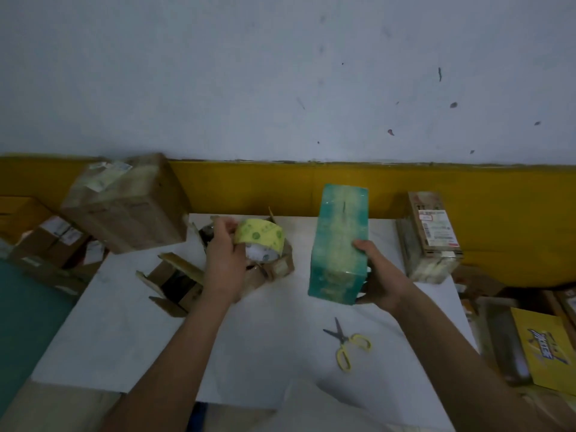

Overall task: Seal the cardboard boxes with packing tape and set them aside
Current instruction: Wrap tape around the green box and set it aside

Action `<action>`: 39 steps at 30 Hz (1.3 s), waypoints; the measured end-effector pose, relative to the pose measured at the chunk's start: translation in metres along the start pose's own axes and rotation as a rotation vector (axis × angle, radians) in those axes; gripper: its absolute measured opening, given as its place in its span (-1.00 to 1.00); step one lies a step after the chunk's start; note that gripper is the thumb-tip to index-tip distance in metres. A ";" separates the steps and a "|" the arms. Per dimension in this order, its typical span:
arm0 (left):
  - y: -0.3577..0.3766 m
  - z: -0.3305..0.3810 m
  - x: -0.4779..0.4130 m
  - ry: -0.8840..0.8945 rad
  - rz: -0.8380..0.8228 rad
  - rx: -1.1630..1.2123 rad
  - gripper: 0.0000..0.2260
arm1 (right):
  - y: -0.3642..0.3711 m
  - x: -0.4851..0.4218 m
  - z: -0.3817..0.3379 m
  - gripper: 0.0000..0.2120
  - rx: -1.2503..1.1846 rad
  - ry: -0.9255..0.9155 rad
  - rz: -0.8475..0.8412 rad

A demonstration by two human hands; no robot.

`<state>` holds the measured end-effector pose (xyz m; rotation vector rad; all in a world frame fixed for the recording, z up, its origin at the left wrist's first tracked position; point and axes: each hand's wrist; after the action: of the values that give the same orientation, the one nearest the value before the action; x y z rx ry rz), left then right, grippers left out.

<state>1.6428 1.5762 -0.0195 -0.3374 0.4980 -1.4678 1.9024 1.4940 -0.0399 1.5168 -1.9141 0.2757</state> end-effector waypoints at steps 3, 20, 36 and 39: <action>0.007 -0.008 0.006 0.032 -0.084 -0.108 -0.75 | -0.007 0.002 0.002 -0.36 -0.173 -0.017 -0.127; 0.049 0.013 0.027 -0.768 -0.246 0.928 -0.70 | 0.023 0.009 -0.002 -0.47 0.159 -0.257 -0.007; 0.022 0.003 0.002 -0.540 -0.039 0.740 -0.67 | 0.005 0.016 -0.009 -0.56 -0.330 -0.183 -0.143; 0.040 0.004 0.004 -0.619 -0.025 0.716 -0.62 | 0.008 0.012 0.007 -0.53 -0.430 -0.173 -0.131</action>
<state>1.6793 1.5750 -0.0370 -0.2021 -0.5256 -1.3786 1.8916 1.4838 -0.0358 1.3948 -1.8428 -0.3179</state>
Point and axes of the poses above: each hand's wrist, its own x-axis away from the middle knuckle, its own y-axis out of the palm, z = x × y, and after that the axes turned 4 degrees about -y, right-handed
